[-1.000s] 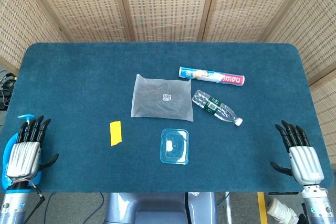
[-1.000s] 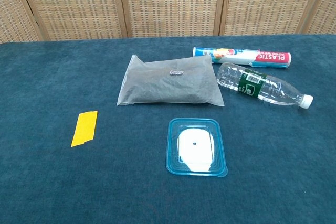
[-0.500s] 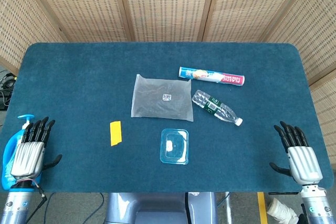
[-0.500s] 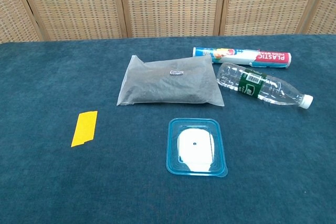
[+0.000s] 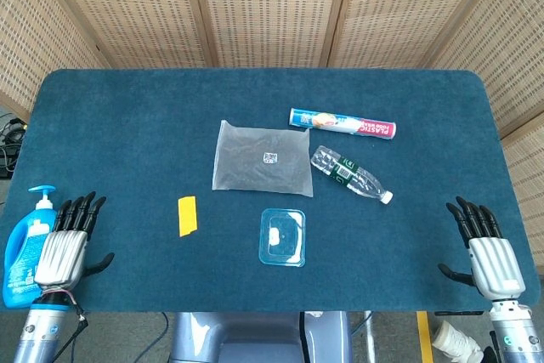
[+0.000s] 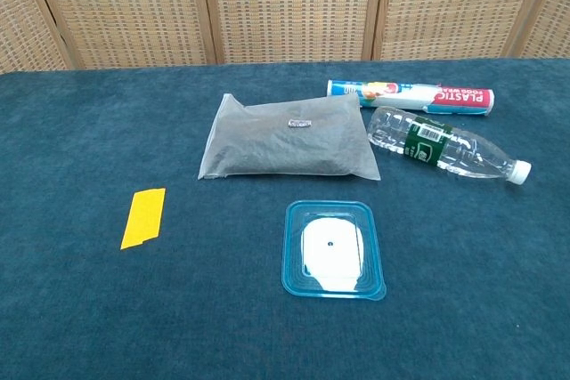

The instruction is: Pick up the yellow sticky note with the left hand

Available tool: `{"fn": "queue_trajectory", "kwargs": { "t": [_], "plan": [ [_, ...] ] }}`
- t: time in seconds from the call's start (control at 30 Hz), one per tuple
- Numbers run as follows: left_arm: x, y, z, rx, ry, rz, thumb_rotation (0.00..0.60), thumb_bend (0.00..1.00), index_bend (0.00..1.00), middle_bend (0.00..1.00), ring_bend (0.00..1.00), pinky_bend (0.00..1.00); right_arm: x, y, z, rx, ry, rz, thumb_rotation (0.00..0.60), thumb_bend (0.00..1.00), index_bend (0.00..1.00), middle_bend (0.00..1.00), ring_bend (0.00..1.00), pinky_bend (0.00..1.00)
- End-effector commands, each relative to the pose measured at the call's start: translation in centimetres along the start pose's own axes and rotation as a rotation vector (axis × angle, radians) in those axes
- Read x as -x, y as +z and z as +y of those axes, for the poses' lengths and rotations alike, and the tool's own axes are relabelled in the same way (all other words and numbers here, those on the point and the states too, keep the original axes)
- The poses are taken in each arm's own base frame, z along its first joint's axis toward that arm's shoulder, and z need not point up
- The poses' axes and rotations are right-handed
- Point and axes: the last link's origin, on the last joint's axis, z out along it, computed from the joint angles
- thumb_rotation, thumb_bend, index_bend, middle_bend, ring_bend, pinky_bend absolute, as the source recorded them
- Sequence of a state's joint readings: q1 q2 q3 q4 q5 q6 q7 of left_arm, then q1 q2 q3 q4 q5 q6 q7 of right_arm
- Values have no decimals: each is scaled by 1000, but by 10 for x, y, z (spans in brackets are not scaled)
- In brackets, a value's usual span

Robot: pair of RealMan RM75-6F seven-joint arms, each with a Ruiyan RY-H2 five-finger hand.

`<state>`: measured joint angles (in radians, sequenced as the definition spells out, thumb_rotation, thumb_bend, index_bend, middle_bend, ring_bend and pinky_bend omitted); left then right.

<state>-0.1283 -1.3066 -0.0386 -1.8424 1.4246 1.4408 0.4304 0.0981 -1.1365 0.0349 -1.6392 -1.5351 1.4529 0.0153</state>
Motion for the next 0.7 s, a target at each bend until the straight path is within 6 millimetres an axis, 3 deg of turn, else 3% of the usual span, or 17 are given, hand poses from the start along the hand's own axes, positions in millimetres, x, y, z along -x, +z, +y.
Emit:
{"fn": "queue_trajectory", "kwargs": {
  "t": [0.03, 0.27, 0.7],
  "plan": [
    [8, 9, 11, 28, 5, -20, 600, 233, 0, 0, 0, 0, 0, 0, 0, 1, -1, -1, 600, 0, 0, 0, 0, 0],
    [27, 38, 40, 68, 30, -67, 600, 242, 0, 0, 0, 0, -2, 0, 2, 7, 6, -1, 600, 0, 0, 0, 0, 0],
    [62, 83, 78, 58, 146, -134, 600, 241, 0, 0, 0, 0, -4, 0, 5, 15, 22, -8, 600, 0, 0, 0, 0, 0]
  ]
}}
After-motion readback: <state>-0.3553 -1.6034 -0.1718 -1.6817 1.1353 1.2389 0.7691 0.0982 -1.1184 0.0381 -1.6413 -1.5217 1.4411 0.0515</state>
